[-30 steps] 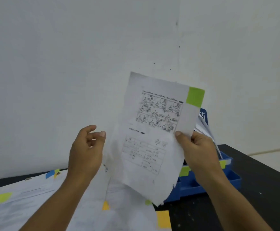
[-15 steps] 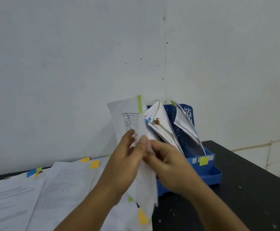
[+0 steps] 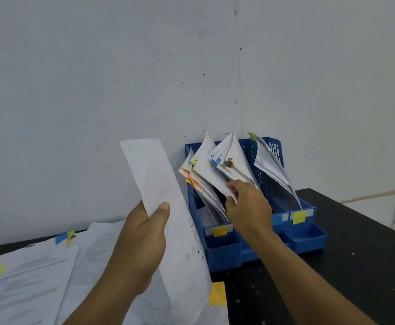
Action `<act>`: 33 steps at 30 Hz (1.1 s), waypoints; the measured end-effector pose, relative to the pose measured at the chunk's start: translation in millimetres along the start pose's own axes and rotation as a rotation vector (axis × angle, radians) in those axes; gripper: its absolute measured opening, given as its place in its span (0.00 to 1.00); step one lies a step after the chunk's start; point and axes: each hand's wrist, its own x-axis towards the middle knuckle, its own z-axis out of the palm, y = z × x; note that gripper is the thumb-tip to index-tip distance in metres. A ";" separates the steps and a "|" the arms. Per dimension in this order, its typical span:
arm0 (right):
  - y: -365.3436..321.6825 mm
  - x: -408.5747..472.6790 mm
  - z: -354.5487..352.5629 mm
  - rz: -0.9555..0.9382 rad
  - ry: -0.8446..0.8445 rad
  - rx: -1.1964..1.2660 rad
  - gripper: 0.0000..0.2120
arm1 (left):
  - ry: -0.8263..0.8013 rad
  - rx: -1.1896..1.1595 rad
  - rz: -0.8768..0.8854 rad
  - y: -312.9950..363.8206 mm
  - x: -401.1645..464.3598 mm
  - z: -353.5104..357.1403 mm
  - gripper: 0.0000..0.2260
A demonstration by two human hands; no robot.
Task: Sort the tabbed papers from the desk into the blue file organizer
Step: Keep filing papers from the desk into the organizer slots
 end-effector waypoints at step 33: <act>62.1 91.5 -32.6 0.119 -0.159 -0.073 0.11 | -0.092 0.137 -0.057 61.1 90.6 64.6 0.08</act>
